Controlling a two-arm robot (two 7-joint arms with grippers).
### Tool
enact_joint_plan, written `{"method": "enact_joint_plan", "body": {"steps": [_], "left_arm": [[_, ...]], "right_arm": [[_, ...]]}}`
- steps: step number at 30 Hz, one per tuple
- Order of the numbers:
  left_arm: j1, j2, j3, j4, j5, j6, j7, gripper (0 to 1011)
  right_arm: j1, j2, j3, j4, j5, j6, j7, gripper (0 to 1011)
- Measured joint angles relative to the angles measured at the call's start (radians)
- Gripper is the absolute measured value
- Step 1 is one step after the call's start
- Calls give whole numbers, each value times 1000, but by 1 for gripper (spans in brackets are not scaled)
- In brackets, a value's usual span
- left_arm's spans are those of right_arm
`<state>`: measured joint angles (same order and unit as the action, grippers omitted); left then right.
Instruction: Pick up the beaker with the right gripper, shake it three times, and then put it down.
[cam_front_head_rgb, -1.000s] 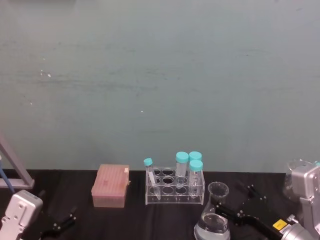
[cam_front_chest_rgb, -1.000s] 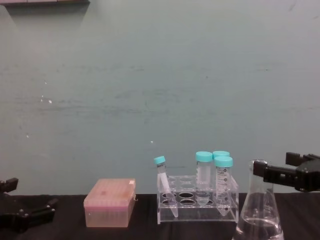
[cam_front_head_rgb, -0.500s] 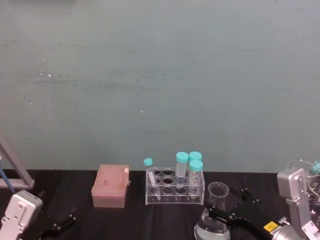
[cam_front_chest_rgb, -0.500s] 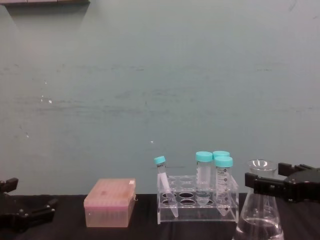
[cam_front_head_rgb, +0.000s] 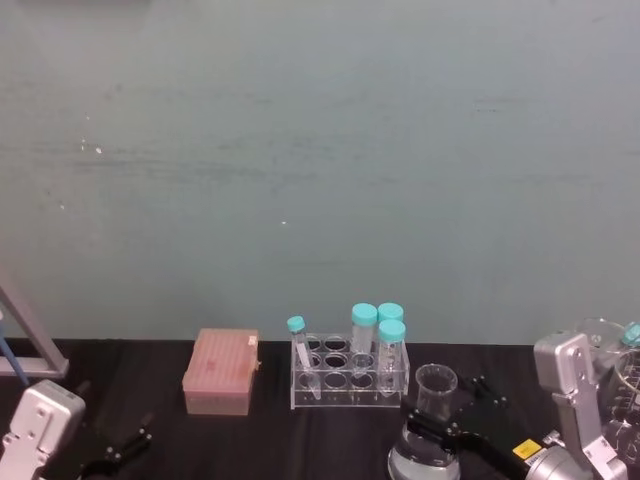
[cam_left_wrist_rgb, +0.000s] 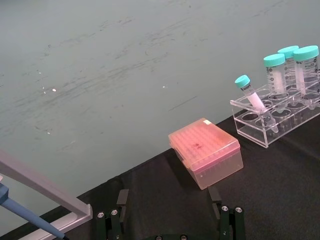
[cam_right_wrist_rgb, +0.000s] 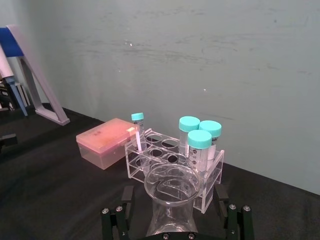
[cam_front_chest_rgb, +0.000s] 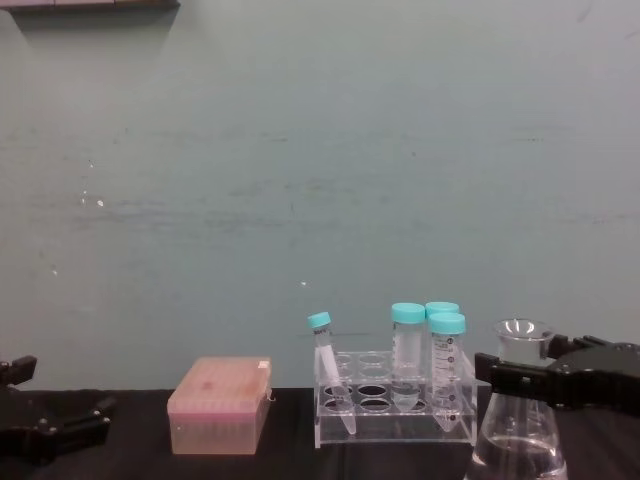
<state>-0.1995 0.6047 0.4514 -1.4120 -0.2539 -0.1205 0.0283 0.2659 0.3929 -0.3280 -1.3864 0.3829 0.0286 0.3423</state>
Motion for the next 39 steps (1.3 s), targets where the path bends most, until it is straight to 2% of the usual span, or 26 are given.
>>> {"method": "enact_joint_plan", "body": {"steps": [24, 39], "left_arm": [[0, 0, 0, 0, 0, 0, 0, 1000], [0, 0, 0, 0, 0, 0, 0, 1000]], "right_arm": [[34, -82, 27, 63, -28, 51, -15, 1000], [49, -100, 33, 89, -41, 69, -36, 1000]]}}
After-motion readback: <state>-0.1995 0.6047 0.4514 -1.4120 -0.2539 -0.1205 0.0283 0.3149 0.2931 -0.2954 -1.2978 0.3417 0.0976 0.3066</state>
